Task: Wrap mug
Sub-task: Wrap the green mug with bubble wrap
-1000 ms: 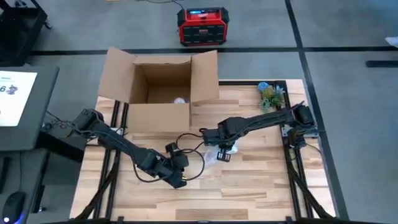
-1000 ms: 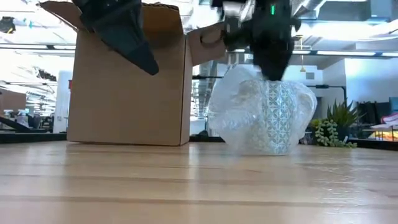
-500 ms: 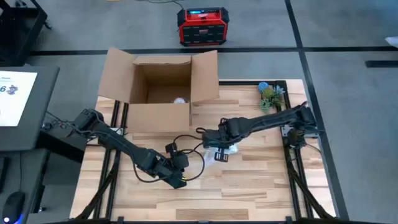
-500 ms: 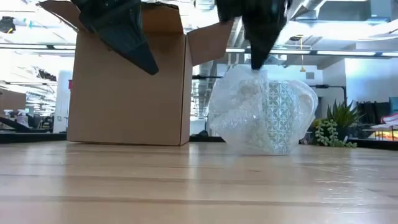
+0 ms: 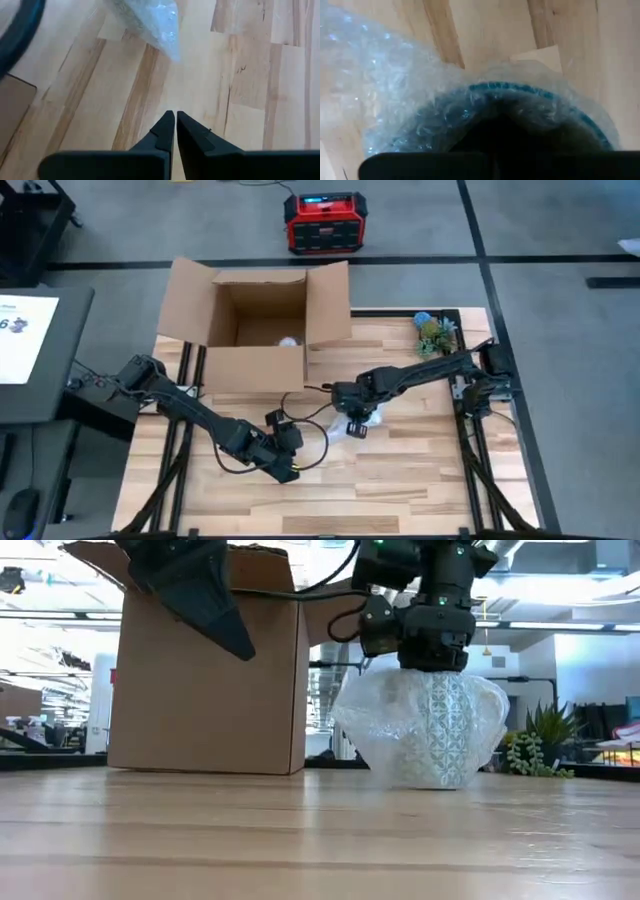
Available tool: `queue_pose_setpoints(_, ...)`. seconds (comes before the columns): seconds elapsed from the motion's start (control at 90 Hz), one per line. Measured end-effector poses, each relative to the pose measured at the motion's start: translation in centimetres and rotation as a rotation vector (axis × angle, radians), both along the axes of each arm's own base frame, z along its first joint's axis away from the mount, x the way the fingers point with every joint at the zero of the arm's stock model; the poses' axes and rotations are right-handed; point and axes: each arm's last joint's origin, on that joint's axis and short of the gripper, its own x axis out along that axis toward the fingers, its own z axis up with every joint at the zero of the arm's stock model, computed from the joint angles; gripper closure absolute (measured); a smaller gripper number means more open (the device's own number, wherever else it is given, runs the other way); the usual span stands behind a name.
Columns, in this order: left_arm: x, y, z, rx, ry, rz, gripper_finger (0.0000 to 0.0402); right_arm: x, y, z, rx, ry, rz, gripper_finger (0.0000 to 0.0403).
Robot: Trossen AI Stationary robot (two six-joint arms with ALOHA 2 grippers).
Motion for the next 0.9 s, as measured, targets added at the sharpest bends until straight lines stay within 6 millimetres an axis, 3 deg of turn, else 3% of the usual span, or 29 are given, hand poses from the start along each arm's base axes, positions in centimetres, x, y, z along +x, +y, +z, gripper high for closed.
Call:
queue_pose_setpoints(0.144,0.0,0.0,0.0,-0.001,0.002,0.001,0.0402,0.6,1.1,3.8,-0.011,0.003,0.042,0.0403)
queue_pose_setpoints(0.289,0.0,0.0,0.0,-0.001,0.000,0.001,0.0402,0.6,2.3,9.2,-0.003,-0.077,0.073,0.0403)
queue_pose_setpoints(0.433,0.0,0.0,0.0,-0.001,0.000,0.001,0.0402,-0.3,2.9,11.3,-0.016,-0.074,0.000,0.0403)
queue_pose_setpoints(0.567,0.0,0.0,0.0,0.001,0.001,-0.001,0.0402,-1.3,2.7,11.0,-0.095,0.000,-0.097,0.0403)
queue_pose_setpoints(0.9,0.0,0.0,0.0,0.002,0.001,-0.003,0.0402,-1.7,1.1,4.5,-0.088,0.047,-0.168,0.0403)
